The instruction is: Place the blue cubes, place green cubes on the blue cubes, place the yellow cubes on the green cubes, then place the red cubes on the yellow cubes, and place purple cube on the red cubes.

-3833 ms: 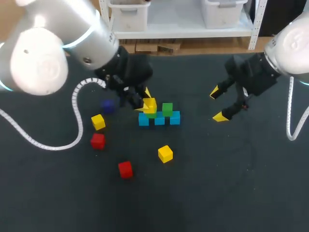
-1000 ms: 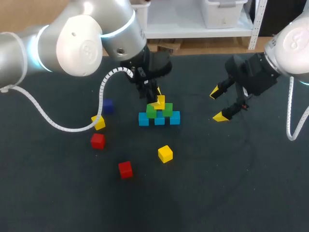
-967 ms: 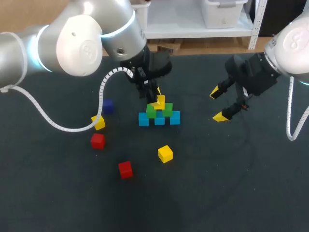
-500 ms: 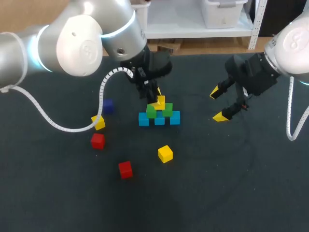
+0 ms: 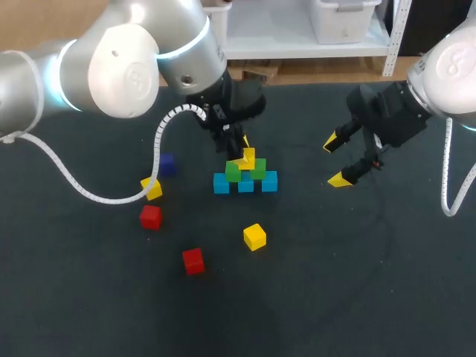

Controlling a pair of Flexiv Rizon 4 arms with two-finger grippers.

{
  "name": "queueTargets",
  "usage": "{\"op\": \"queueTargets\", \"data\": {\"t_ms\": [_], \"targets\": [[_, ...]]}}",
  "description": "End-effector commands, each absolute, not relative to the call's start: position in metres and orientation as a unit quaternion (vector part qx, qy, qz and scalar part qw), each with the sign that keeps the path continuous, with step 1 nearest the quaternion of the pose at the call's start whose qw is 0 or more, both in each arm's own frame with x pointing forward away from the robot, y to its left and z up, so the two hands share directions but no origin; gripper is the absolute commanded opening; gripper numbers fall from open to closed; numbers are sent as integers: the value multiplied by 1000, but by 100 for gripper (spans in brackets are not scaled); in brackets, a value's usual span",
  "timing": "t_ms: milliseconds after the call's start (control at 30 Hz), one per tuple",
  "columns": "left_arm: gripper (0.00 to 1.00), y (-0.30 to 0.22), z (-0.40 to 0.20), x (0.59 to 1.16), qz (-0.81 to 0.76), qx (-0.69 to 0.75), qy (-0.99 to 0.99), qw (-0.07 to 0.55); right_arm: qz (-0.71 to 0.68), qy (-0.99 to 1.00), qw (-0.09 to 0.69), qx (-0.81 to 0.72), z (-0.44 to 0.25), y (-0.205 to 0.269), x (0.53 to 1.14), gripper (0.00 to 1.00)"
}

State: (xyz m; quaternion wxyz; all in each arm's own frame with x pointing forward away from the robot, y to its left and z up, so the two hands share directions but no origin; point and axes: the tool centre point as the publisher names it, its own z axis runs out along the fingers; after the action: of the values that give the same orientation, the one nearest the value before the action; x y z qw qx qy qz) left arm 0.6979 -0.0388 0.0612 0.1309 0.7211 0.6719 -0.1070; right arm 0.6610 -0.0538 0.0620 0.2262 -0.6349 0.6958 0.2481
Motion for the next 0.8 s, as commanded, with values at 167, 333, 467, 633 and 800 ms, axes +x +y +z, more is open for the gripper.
{"op": "queueTargets", "data": {"t_ms": [167, 333, 467, 633, 800], "targets": [[0, -38, 61, 701, -108, 722, 671, 130, 249, 695, 227, -635, 61, -54, 662, 100], [14, -38, 61, 701, -109, 723, 670, 130, 249, 695, 227, -635, 61, -54, 662, 100], [18, -38, 60, 701, -109, 722, 670, 129, 249, 695, 227, -635, 61, -54, 662, 100], [21, -38, 60, 701, -109, 722, 671, 128, 249, 695, 227, -635, 61, -54, 662, 100], [26, -37, 60, 701, -110, 722, 671, 127, 249, 695, 227, -635, 61, -54, 662, 100]]}}
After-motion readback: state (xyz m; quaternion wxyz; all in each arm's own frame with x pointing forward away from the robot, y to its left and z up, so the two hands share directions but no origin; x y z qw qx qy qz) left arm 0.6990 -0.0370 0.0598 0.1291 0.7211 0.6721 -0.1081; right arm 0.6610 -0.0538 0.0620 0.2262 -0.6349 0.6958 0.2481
